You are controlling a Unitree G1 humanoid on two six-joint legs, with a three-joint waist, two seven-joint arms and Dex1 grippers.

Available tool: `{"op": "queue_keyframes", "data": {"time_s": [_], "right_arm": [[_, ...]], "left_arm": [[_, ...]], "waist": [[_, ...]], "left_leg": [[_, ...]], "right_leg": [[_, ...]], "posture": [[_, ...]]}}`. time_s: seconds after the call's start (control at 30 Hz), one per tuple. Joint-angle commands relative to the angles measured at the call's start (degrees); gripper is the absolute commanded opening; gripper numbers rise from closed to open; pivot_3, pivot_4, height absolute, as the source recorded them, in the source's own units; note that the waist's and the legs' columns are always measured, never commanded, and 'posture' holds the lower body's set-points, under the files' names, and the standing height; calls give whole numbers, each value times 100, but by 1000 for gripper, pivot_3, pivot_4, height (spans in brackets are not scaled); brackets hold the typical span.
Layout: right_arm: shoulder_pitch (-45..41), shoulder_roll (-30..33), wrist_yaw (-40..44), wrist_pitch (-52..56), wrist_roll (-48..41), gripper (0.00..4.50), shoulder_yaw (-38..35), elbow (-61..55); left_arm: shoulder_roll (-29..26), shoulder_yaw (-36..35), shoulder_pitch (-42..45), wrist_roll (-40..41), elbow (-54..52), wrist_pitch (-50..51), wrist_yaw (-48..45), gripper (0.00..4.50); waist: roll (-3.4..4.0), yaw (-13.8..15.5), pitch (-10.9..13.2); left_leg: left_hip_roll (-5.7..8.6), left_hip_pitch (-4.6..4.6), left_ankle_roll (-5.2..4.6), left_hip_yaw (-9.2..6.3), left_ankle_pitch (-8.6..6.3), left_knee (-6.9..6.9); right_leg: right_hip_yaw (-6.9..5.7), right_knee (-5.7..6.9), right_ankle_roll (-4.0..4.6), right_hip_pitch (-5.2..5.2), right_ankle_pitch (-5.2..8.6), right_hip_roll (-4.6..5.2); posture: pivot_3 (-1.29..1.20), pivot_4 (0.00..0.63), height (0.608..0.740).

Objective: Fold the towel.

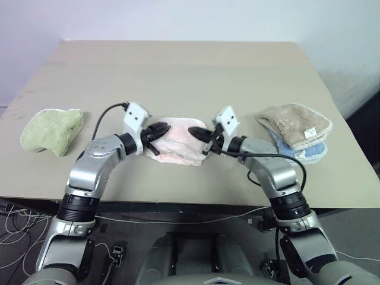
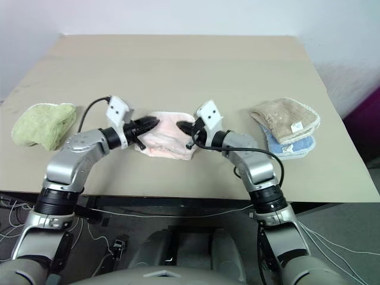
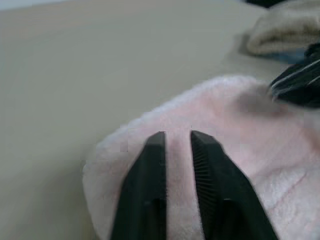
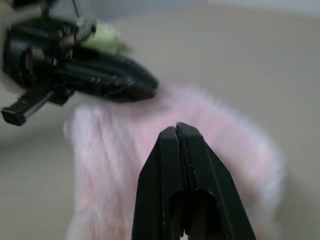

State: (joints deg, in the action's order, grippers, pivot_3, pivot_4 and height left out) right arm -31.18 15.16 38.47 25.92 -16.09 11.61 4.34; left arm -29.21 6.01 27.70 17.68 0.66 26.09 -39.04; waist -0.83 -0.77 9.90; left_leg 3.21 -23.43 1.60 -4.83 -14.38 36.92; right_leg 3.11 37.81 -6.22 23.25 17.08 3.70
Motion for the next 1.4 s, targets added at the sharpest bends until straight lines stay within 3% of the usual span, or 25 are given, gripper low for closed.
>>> {"op": "queue_keyframes", "data": {"time_s": [0.03, 0.17, 0.3, 0.47, 0.63, 0.73, 0.93, 1.1, 1.4], "right_arm": [[124, -33, -15, -44, 327, 0, 239, 470], [312, -70, -15, -132, 478, 0, 297, 698], [458, -52, 59, -215, 329, 0, 116, 319], [590, 112, 196, -240, 76, 0, -175, -573], [640, 405, 158, -100, -57, 0, -476, -1221], [572, 506, 68, -46, -86, 0, -660, -1380], [439, 528, -52, -13, -98, 0, -769, -1446], [495, 536, -128, -25, -91, 0, -760, -1490], [605, 528, -274, 47, -131, 0, -771, -1662]], "left_arm": [[-166, 435, -90, -577, 309, -423, -286, 31], [-210, 572, -189, -878, 564, -641, -355, 31], [-12, 164, -194, -581, 506, -637, -254, 31], [296, -984, -84, 536, 122, 47, -46, 31], [53, -2061, -6, 1695, 174, 1362, -18, 31], [-197, -2349, 38, 2118, 542, 2244, -41, 638], [-273, -2725, 130, 2718, 1483, 3479, -129, 2661], [-239, -2376, 123, 2794, 1466, 3982, -291, 4371], [364, -1849, 314, 2707, 1471, 4429, -186, 4474]], "waist": [[0, -7, 0], [3, -14, -6], [4, -11, -7], [2, -10, -4], [2, -32, -3], [2, -33, -3], [1, -16, -3], [1, -12, -3], [0, 27, -3]], "left_leg": [[0, 0, 0, 0, 0, -1], [-2, 2, 0, 0, 0, 0], [-2, 7, 0, 0, 0, 0], [-3, -1, -1, -2, 0, 6], [-5, -5, -1, -2, -1, 6], [-4, -5, -1, -2, -1, 6], [-2, -5, -1, -2, 0, 9], [-2, -5, 0, -2, 0, 9], [2, -5, 0, -3, 0, 10]], "right_leg": [[0, 1, 0, 1, 0, -1], [1, 6, 0, 2, 0, -1], [1, 6, 0, -4, 0, 0], [1, 10, 0, 3, 0, 1], [2, 13, 0, 11, 0, 0], [2, 14, 0, 10, 0, -2], [0, 14, 0, 9, 0, -1], [1, 14, 0, 10, 0, 0], [0, 13, 0, 5, 0, 7]], "posture": [[0, 150, 740], [0, 150, 740], [0, 150, 740], [0, 150, 740], [0, 150, 740], [0, 150, 740], [0, 150, 740], [0, 150, 740], [0, 150, 740]]}}
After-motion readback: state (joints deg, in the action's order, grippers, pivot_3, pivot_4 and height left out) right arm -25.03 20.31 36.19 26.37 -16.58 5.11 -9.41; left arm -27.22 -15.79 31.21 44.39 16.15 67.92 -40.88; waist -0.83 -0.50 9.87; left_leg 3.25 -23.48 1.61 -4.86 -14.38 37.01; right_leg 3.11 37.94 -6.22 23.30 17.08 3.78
